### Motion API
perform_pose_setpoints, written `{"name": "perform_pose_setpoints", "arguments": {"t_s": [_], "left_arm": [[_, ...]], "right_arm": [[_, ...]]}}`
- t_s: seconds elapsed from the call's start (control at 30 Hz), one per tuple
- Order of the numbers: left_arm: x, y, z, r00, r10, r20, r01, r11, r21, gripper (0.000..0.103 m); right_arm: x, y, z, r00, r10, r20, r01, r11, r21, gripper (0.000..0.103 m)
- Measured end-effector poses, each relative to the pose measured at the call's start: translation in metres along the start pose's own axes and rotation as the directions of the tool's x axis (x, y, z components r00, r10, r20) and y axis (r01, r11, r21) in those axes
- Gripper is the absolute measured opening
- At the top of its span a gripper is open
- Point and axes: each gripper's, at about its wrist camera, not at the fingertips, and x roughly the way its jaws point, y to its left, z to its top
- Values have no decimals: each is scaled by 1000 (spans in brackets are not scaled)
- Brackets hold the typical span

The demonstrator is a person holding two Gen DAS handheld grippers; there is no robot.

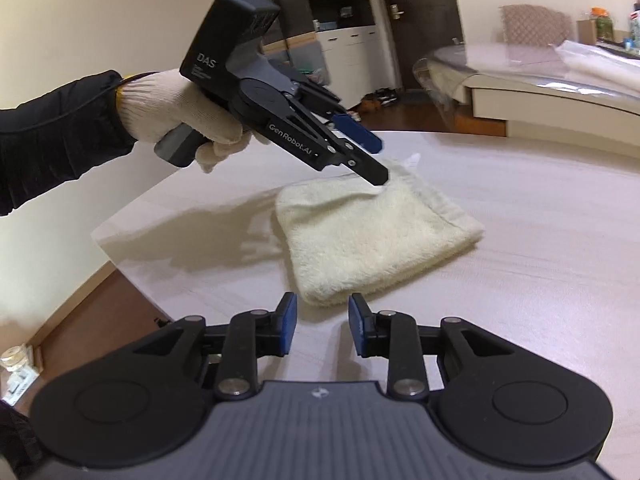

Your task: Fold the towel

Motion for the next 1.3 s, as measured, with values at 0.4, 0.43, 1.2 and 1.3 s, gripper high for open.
{"name": "perform_pose_setpoints", "arguments": {"t_s": [0.4,0.43,1.2,1.3], "left_arm": [[8,-34,-1,991,-126,-35,129,986,104,53],[9,-33,-1,992,-122,-38,125,987,103,55],[-5,-28,-14,996,-80,-44,85,987,135,56],[-7,-24,-21,997,-53,-48,59,992,116,57]], "right_arm": [[15,-15,1,997,58,51,-65,988,139,39],[16,-16,2,996,64,59,-72,987,147,40],[-1,-16,-6,994,70,82,-82,984,159,39],[-1,-16,-1,990,82,110,-98,985,143,39]]}}
